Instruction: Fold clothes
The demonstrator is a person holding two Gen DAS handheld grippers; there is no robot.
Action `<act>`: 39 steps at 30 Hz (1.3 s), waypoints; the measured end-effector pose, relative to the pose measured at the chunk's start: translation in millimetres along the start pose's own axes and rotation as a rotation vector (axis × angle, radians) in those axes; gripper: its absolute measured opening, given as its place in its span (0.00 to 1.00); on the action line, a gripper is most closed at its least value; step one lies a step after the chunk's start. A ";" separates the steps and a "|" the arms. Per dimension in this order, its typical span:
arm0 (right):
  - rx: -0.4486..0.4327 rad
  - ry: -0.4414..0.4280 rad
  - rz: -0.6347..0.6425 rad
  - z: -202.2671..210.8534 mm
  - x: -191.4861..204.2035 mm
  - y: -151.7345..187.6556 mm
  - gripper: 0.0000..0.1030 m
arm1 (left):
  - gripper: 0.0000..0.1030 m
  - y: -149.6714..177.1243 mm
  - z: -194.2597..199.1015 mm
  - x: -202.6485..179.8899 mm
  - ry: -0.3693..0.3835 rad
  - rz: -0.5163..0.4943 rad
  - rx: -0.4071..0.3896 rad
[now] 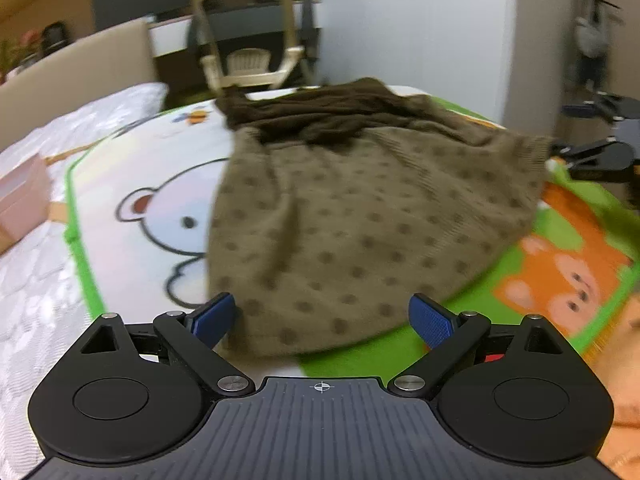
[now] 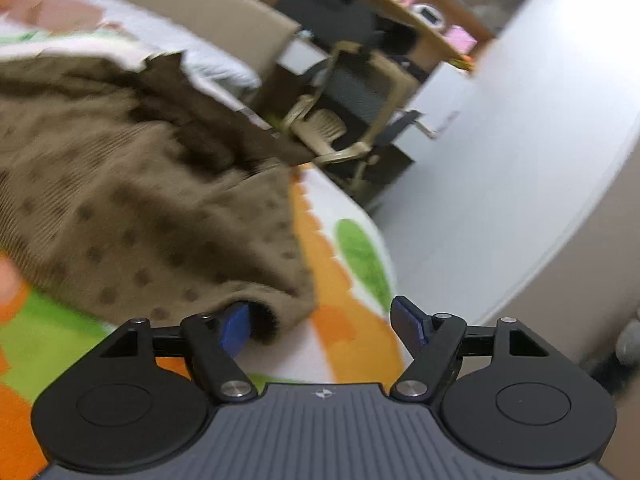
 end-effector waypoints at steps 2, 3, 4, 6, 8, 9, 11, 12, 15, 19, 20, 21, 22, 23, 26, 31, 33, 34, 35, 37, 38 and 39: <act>-0.008 -0.004 0.009 -10.2 5.1 -7.8 0.72 | 0.94 0.7 1.9 -8.6 0.012 -0.023 -0.008; -0.024 0.004 -0.001 -13.3 3.4 -14.0 0.70 | 0.94 -0.4 1.8 -12.0 0.015 -0.026 -0.012; -0.056 0.026 -0.037 -11.5 -4.8 -23.2 0.68 | 0.95 -3.1 0.8 -15.1 0.015 -0.027 -0.016; -0.133 0.071 -0.121 -1.5 -26.9 -44.1 0.67 | 0.95 -6.0 -0.8 -19.4 0.004 -0.036 -0.022; -0.204 0.104 -0.166 12.5 -48.1 -64.2 0.67 | 0.95 -5.6 -3.2 -21.8 -0.013 -0.056 -0.022; -0.239 0.121 -0.189 19.8 -58.8 -74.1 0.67 | 0.95 -3.8 -5.9 -21.1 -0.030 -0.071 -0.018; -0.310 0.154 -0.234 34.6 -80.2 -93.7 0.67 | 0.95 -1.8 -11.9 -15.6 -0.077 -0.091 -0.011; -0.324 0.164 -0.230 37.6 -84.7 -99.0 0.67 | 0.95 -1.1 -14.8 -12.4 -0.102 -0.099 -0.008; -0.317 0.174 -0.169 35.5 -83.4 -103.3 0.67 | 0.95 -3.6 -21.8 10.1 -0.191 -0.062 -0.009; -0.243 0.148 -0.131 25.3 -62.3 -73.7 0.67 | 0.95 -11.0 -24.9 62.4 -0.346 0.065 -0.019; -0.217 0.145 -0.126 22.2 -58.0 -62.5 0.67 | 0.95 -12.9 -23.3 77.1 -0.386 0.093 -0.025; -0.196 0.146 -0.124 21.0 -55.6 -52.6 0.67 | 0.95 -14.5 -21.3 90.0 -0.419 0.116 -0.029; -0.192 0.151 -0.135 24.8 -58.0 -47.1 0.67 | 0.95 -16.6 -18.9 103.1 -0.450 0.137 -0.034; -0.198 0.157 -0.152 30.9 -62.9 -44.0 0.67 | 0.96 -19.0 -15.5 113.8 -0.470 0.153 -0.038; -0.241 0.169 -0.209 57.7 -78.6 -41.8 0.67 | 0.96 -31.7 4.0 128.3 -0.486 0.169 -0.086; -0.217 0.158 -0.188 78.9 -72.2 -20.9 0.68 | 0.96 -41.7 30.7 122.1 -0.492 0.158 -0.146; -0.164 0.130 -0.192 74.4 -63.9 -0.9 0.71 | 0.96 -32.6 30.7 118.3 -0.478 0.154 -0.124; -0.143 0.116 -0.206 71.3 -61.6 8.0 0.71 | 0.96 -26.6 28.8 117.2 -0.470 0.152 -0.109; -0.121 0.102 -0.219 68.2 -59.3 16.9 0.71 | 0.96 -21.3 26.9 116.4 -0.462 0.156 -0.095; -0.088 0.080 -0.244 63.0 -54.9 31.1 0.71 | 0.96 -13.1 22.4 115.7 -0.450 0.168 -0.071; -0.087 0.076 -0.248 61.8 -53.3 32.5 0.71 | 0.96 -10.7 19.6 116.0 -0.448 0.174 -0.063; -0.087 0.074 -0.247 61.0 -51.8 32.9 0.71 | 0.96 -10.3 17.9 115.2 -0.446 0.173 -0.059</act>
Point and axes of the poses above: each gripper's, at about its wrist camera, not at the fingertips, and z roughly against the way its jaws point, x to its left, y to its underside, the point moved 10 cm from there along -z, roughly the way its jaws point, and after that the axes turned 9 degrees about -y, right-handed, at the moved point
